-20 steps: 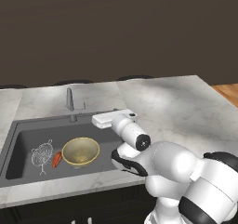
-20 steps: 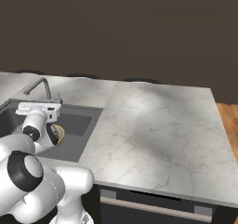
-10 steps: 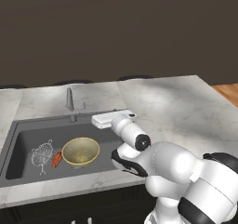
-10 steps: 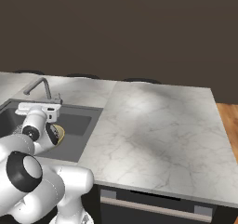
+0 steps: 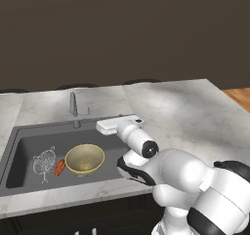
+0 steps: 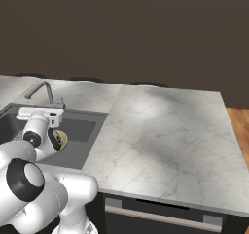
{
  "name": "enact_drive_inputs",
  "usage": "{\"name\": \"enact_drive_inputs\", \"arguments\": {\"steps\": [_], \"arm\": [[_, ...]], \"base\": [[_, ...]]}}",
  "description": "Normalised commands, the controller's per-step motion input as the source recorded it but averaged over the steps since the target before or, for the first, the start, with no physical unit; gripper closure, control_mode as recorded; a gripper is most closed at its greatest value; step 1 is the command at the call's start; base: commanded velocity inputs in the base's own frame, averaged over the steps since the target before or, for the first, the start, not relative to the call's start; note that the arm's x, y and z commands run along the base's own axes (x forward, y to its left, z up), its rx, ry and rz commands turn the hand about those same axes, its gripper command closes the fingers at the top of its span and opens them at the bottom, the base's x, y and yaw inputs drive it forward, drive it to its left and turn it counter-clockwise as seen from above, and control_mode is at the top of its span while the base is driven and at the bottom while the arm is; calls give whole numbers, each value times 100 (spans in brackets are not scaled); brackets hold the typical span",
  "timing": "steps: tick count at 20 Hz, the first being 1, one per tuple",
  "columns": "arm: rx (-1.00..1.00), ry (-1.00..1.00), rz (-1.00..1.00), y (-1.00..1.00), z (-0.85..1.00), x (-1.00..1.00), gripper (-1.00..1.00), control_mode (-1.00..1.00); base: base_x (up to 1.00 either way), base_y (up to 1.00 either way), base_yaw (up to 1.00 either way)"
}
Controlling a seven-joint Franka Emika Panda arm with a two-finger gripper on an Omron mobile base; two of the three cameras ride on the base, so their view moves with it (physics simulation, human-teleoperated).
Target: Pick the strainer and bowl and place them in the sink. Then turn on the water.
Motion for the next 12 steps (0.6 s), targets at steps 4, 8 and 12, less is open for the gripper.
{"name": "enact_drive_inputs", "arguments": {"steps": [4,8,12], "arm": [[0,0,0,0,-6,0,-100,-100],[0,0,0,0,-18,0,-100,-100],[0,0,0,0,-9,0,-100,-100]], "base": [[0,0,0],[0,0,0],[0,0,0]]}}
